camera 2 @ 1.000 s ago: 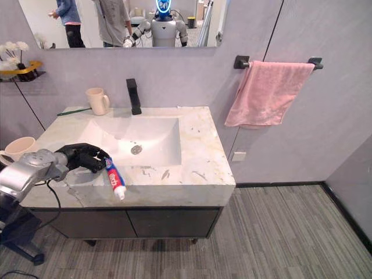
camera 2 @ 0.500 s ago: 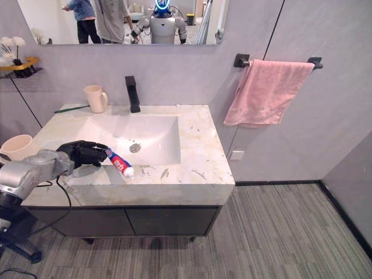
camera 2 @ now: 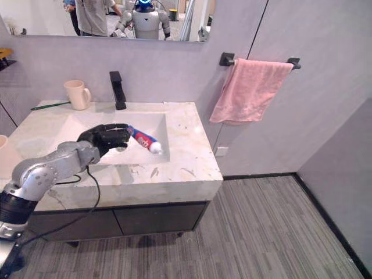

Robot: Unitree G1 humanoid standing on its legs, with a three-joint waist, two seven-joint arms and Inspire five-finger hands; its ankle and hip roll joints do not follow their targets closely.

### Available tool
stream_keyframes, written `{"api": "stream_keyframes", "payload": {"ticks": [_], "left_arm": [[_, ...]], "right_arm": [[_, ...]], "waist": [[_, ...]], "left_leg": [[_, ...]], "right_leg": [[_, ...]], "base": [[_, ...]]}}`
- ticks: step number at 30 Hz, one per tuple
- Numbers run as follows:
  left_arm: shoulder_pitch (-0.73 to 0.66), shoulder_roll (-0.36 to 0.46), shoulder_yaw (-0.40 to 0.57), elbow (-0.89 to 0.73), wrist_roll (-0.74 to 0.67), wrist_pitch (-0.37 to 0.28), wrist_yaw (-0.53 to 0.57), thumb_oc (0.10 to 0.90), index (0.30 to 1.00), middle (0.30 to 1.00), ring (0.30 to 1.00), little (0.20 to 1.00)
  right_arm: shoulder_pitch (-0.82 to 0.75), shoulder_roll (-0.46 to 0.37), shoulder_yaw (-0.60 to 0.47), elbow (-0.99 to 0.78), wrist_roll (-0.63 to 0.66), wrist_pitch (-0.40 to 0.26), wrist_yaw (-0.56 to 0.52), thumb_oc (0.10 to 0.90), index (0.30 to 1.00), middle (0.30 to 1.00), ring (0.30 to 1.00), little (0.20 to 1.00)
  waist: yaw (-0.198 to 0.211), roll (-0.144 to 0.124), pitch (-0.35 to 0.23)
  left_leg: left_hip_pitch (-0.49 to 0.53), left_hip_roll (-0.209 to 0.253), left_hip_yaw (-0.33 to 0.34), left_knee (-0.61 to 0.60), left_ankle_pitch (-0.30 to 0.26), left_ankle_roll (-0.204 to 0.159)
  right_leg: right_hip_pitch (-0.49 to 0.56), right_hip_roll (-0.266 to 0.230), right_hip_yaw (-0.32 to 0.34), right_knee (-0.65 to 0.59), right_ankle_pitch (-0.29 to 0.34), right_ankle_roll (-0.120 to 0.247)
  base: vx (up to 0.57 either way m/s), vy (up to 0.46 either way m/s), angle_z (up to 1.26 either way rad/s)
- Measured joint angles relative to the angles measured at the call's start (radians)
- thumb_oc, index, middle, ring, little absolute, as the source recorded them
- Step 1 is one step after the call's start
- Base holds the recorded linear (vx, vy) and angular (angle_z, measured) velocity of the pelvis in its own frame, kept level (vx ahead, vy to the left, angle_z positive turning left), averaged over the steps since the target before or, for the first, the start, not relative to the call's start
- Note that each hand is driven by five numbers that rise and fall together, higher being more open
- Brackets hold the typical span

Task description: Organize the bathroom.

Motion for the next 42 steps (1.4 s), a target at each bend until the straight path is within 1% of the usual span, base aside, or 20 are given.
{"api": "stream_keyframes", "payload": {"ticks": [2, 7, 9, 10, 13, 14, 15, 16, 18, 19, 20, 22, 24, 26, 28, 30, 32, 35, 38, 42], "left_arm": [[0.000, -0.008, 0.022, -0.004, -0.025, -0.001, 0.034, 0.400, 0.300, 0.300, 0.300, 0.300], [0.000, -0.004, 0.052, 0.002, -0.041, -0.001, 0.089, 0.400, 0.300, 0.300, 0.300, 0.300], [-0.001, -0.002, 0.062, 0.013, -0.067, -0.007, 0.112, 0.400, 0.300, 0.300, 0.300, 0.300], [-0.001, 0.006, 0.062, 0.014, -0.089, -0.014, 0.126, 0.400, 0.300, 0.300, 0.300, 0.300], [-0.015, 0.028, 0.062, 0.038, -0.148, -0.023, 0.160, 0.400, 0.300, 0.300, 0.300, 0.300], [-0.020, 0.031, 0.063, 0.042, -0.156, -0.030, 0.171, 0.400, 0.300, 0.300, 0.300, 0.300], [-0.023, 0.042, 0.064, 0.049, -0.187, -0.047, 0.203, 0.400, 0.300, 0.300, 0.300, 0.300], [-0.027, 0.044, 0.064, 0.050, -0.190, -0.053, 0.214, 0.400, 0.300, 0.300, 0.300, 0.300], [-0.031, 0.044, 0.070, 0.052, -0.229, -0.077, 0.253, 0.400, 0.300, 0.300, 0.300, 0.300], [-0.032, 0.044, 0.070, 0.052, -0.245, -0.090, 0.265, 0.400, 0.300, 0.300, 0.300, 0.300], [-0.034, 0.043, 0.071, 0.055, -0.283, -0.115, 0.284, 0.400, 0.300, 0.300, 0.300, 0.300], [-0.058, 0.039, 0.069, 0.087, -0.322, -0.135, 0.302, 0.400, 0.300, 0.300, 0.300, 0.300], [-0.088, 0.032, 0.068, 0.130, -0.336, -0.161, 0.308, 0.400, 0.300, 0.300, 0.300, 0.300], [-0.115, 0.024, 0.066, 0.190, -0.335, -0.203, 0.308, 0.400, 0.300, 0.300, 0.300, 0.300], [-0.153, 0.016, 0.059, 0.254, -0.330, -0.235, 0.303, 0.400, 0.300, 0.300, 0.300, 0.300], [-0.187, 0.006, 0.058, 0.319, -0.324, -0.275, 0.283, 0.400, 0.300, 0.300, 0.300, 0.300], [-0.188, -0.001, 0.058, 0.321, -0.320, -0.309, 0.270, 0.400, 0.300, 0.300, 0.300, 0.300], [-0.188, -0.006, 0.058, 0.324, -0.320, -0.346, 0.256, 0.400, 0.300, 0.300, 0.300, 0.300], [-0.188, -0.041, 0.059, 0.359, -0.312, -0.391, 0.250, 0.400, 0.300, 0.300, 0.300, 0.300], [-0.188, -0.113, 0.054, 0.366, -0.288, -0.394, 0.245, 0.400, 0.300, 0.300, 0.300, 0.300]], "right_arm": [[0.015, -0.006, -0.014, -0.034, 0.011, -0.031, -0.006, 0.800, 0.900, 0.900, 0.900, 0.900], [0.055, -0.011, -0.084, -0.209, 0.067, -0.056, -0.056, 0.800, 0.900, 0.900, 0.900, 0.900], [0.052, -0.042, -0.116, -0.270, 0.077, -0.076, -0.086, 0.800, 0.900, 0.900, 0.900, 0.900], [0.057, -0.069, -0.155, -0.341, 0.078, -0.066, -0.114, 0.800, 0.900, 0.900, 0.900, 0.900], [0.067, -0.152, -0.253, -0.438, 0.072, -0.083, -0.166, 0.800, 0.900, 0.900, 0.900, 0.900], [0.060, -0.176, -0.289, -0.468, 0.065, -0.072, -0.182, 0.800, 0.900, 0.900, 0.900, 0.900], [0.060, -0.228, -0.355, -0.538, 0.041, -0.072, -0.217, 0.800, 0.900, 0.900, 0.900, 0.900], [0.060, -0.256, -0.385, -0.572, 0.017, -0.075, -0.234, 0.800, 0.900, 0.900, 0.900, 0.900], [0.055, -0.334, -0.463, -0.723, -0.034, -0.047, -0.282, 0.800, 0.900, 0.900, 0.900, 0.900], [0.051, -0.349, -0.477, -0.762, -0.055, -0.047, -0.287, 0.800, 0.900, 0.900, 0.900, 0.900], [0.036, -0.377, -0.505, -0.863, -0.093, -0.038, -0.294, 0.800, 0.900, 0.900, 0.900, 0.900], [-0.002, -0.404, -0.509, -0.968, -0.091, -0.035, -0.284, 0.800, 0.900, 0.900, 0.900, 0.900], [-0.062, -0.412, -0.493, -1.044, -0.074, -0.035, -0.227, 0.800, 0.900, 0.900, 0.900, 0.900], [-0.134, -0.411, -0.434, -1.091, -0.010, -0.028, -0.163, 0.800, 0.900, 0.900, 0.900, 0.900], [-0.188, -0.412, -0.346, -1.113, 0.068, -0.013, -0.077, 0.800, 0.900, 0.900, 0.900, 0.900], [-0.254, -0.412, -0.220, -1.122, 0.155, 0.035, 0.002, 0.800, 0.900, 0.900, 0.900, 0.900], [-0.275, -0.412, -0.145, -1.141, 0.200, 0.056, 0.050, 0.800, 0.900, 0.900, 0.900, 0.900], [-0.310, -0.412, -0.085, -1.153, 0.246, 0.074, 0.073, 0.800, 0.900, 0.900, 0.900, 0.900], [-0.433, -0.424, -0.008, -1.154, 0.322, 0.087, 0.048, 0.800, 0.900, 0.900, 0.900, 0.900], [-0.613, -0.431, 0.049, -1.160, 0.395, 0.086, 0.025, 0.800, 0.900, 0.900, 0.900, 0.900]], "waist": [[-0.001, -0.005, 0.001], [-0.012, -0.018, 0.007], [-0.021, -0.025, 0.007], [-0.024, -0.028, 0.008], [-0.034, -0.033, 0.007], [-0.036, -0.036, 0.008], [-0.045, -0.036, 0.008], [-0.049, -0.036, 0.008], [-0.061, -0.035, 0.007], [-0.069, -0.035, 0.007], [-0.078, -0.035, 0.007], [-0.083, -0.033, 0.006], [-0.090, -0.033, 0.006], [-0.105, -0.029, 0.004], [-0.107, -0.024, 0.003], [-0.104, -0.016, -0.002], [-0.092, -0.006, -0.007], [-0.072, -0.002, -0.009], [-0.064, -0.002, -0.009], [-0.049, -0.004, -0.009]], "left_leg": [[0.005, 0.004, 0.002, 0.000, -0.002, -0.003], [0.012, 0.011, 0.009, -0.001, -0.004, -0.006], [0.012, 0.010, 0.009, -0.001, -0.004, -0.006], [0.012, 0.008, 0.009, -0.001, -0.005, -0.006], [0.012, 0.005, 0.009, -0.002, -0.006, -0.004], [0.012, 0.005, 0.010, -0.001, -0.007, -0.005], [0.011, 0.004, 0.010, -0.002, -0.007, -0.004], [0.011, 0.003, 0.010, -0.002, -0.008, -0.004], [0.012, 0.002, 0.014, -0.001, -0.008, -0.004], [0.012, 0.002, 0.015, -0.002, -0.008, -0.004], [0.012, 0.003, 0.017, -0.001, -0.008, -0.004], [0.013, 0.004, 0.032, -0.001, -0.009, -0.004], [0.013, 0.006, 0.047, 0.001, -0.009, -0.004], [0.015, 0.006, 0.051, 0.000, -0.009, -0.004], [0.016, 0.007, 0.055, 0.000, -0.009, -0.004], [0.015, 0.009, 0.057, 0.001, -0.009, -0.004], [0.014, 0.009, 0.059, 0.000, -0.009, -0.004], [0.013, 0.010, 0.067, 0.001, -0.009, -0.004], [0.011, 0.009, 0.070, 0.001, -0.011, -0.004], [0.011, 0.009, 0.070, 0.001, -0.011, -0.004]], "right_leg": [[0.003, 0.004, 0.001, 0.000, 0.000, 0.000], [0.006, 0.011, 0.008, 0.000, -0.002, 0.001], [0.007, 0.010, 0.007, 0.000, -0.001, 0.001], [0.010, 0.008, 0.008, 0.000, 0.000, 0.000], [0.013, 0.005, 0.008, 0.000, 0.000, 0.000], [0.012, 0.004, 0.008, 0.000, 0.000, 0.000], [0.011, 0.003, 0.008, 0.000, 0.000, 0.000], [0.011, 0.002, 0.008, 0.000, 0.000, 0.000], [0.009, 0.002, 0.013, 0.000, 0.000, 0.000], [0.009, 0.002, 0.013, 0.000, 0.000, 0.000], [0.008, 0.002, 0.016, 0.000, 0.000, 0.000], [-0.002, 0.003, 0.028, 0.000, 0.002, 0.002], [-0.006, 0.004, 0.041, 0.000, 0.008, 0.002], [-0.006, 0.005, 0.044, 0.000, 0.011, 0.000], [-0.008, 0.006, 0.047, 0.000, 0.012, -0.001], [-0.009, 0.008, 0.046, 0.000, 0.012, -0.001], [-0.010, 0.008, 0.040, 0.000, 0.012, -0.002], [-0.013, 0.007, 0.037, 0.000, 0.012, -0.002], [-0.016, 0.006, 0.036, 0.000, 0.012, -0.001], [-0.016, 0.007, 0.035, 0.000, 0.013, -0.002]], "base": [[0.01, -0.059, -0.05], [0.00, -0.019, -0.04], [0.00, 0.000, 0.00], [0.00, 0.000, 0.00], [0.00, 0.000, 0.00], [0.00, 0.000, 0.00], [0.00, 0.000, 0.00], [0.01, 0.039, -0.01], [0.02, 0.055, -0.05], [0.02, 0.067, -0.05], [0.02, 0.057, -0.06], [0.01, 0.046, -0.21], [0.01, 0.040, -0.21], [0.00, 0.023, -0.07], [0.00, 0.013, -0.05], [0.00, 0.000, 0.00], [0.00, 0.000, 0.00], [-0.01, -0.004, -0.02], [0.00, -0.003, -0.01], [0.00, 0.000, 0.00]]}}
